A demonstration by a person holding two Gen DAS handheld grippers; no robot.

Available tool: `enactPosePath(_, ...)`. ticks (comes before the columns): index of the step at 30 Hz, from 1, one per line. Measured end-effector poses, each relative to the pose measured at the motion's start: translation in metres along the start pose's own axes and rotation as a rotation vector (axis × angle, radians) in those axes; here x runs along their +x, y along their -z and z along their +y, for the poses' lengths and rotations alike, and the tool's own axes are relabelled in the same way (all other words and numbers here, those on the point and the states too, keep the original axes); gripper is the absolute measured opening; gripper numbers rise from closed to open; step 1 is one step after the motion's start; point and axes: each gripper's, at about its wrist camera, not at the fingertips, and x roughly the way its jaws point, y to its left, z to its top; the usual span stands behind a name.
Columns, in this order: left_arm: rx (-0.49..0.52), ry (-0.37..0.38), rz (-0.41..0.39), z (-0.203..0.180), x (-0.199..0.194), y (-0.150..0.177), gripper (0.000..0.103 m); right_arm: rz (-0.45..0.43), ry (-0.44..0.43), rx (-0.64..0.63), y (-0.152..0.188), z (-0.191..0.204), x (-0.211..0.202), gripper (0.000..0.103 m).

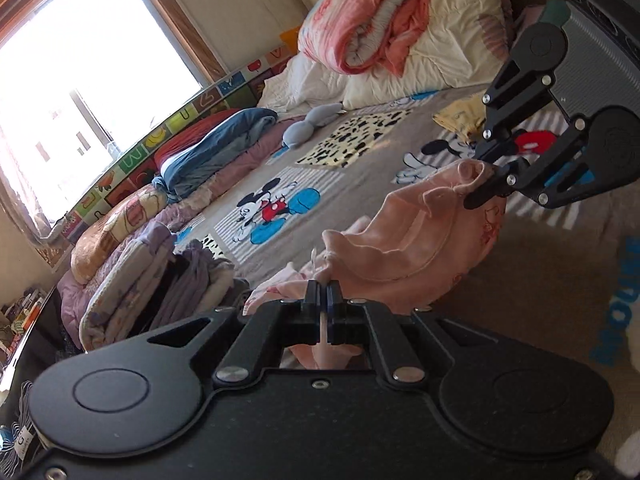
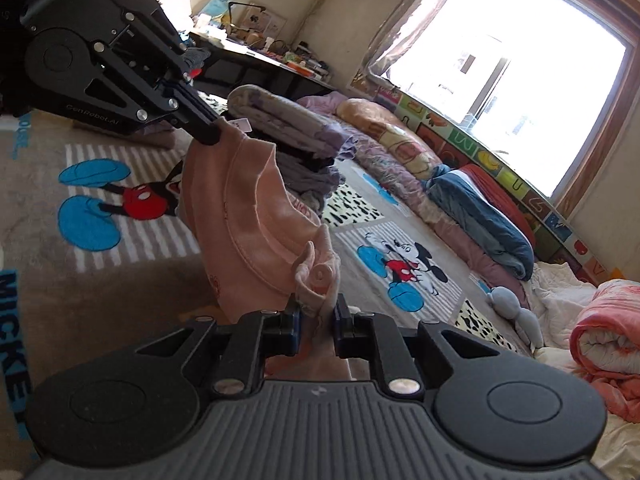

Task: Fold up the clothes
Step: 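Lower the hanging garment onto the blanket with both tools, then open both tools and lay the garment flat on the blanket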

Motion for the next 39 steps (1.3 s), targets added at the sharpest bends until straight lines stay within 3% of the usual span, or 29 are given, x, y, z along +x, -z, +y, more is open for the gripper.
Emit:
enactPosePath(8, 0.047, 0.049, 0.056, -0.065, -0.034, 0.05, 0.001, 0.084, -0.092, -0.108, 0.043, 0.102, -0.021, 0.016)
enactPosePath(23, 0.16, 0.096, 0.093, -0.139, -0.095, 0.105, 0.001, 0.096, -0.105, -0.268, 0.082, 0.198, -0.095, 0.016)
enactPosePath(30, -0.111, 0.156, 0.118, -0.11, -0.115, 0.103, 0.005, 0.109, -0.09, -0.307, 0.099, 0.219, -0.123, 0.03)
enactPosePath(32, -0.188, 0.173, 0.125, -0.102, -0.121, 0.103, 0.006, 0.086, -0.103, -0.155, 0.101, 0.205, -0.13, 0.035)
enactPosePath(34, -0.292, 0.187, 0.127, -0.091, -0.126, 0.102, 0.015, 0.06, -0.118, 0.021, 0.103, 0.188, -0.137, 0.039)
enactPosePath(35, -0.403, 0.189, 0.12, -0.081, -0.125, 0.101, 0.02, 0.047, -0.125, 0.109, 0.104, 0.179, -0.14, 0.04)
enactPosePath(37, -0.641, 0.196, 0.114, -0.065, -0.119, 0.102, 0.048, 0.02, -0.139, 0.285, 0.107, 0.162, -0.147, 0.043)
enactPosePath(38, -0.768, 0.208, 0.118, -0.059, -0.113, 0.107, 0.049, 0.007, -0.146, 0.373, 0.108, 0.153, -0.151, 0.043)
enactPosePath(39, -0.895, 0.219, 0.121, -0.054, -0.108, 0.111, 0.05, -0.018, -0.146, 0.542, 0.116, 0.141, -0.152, 0.043)
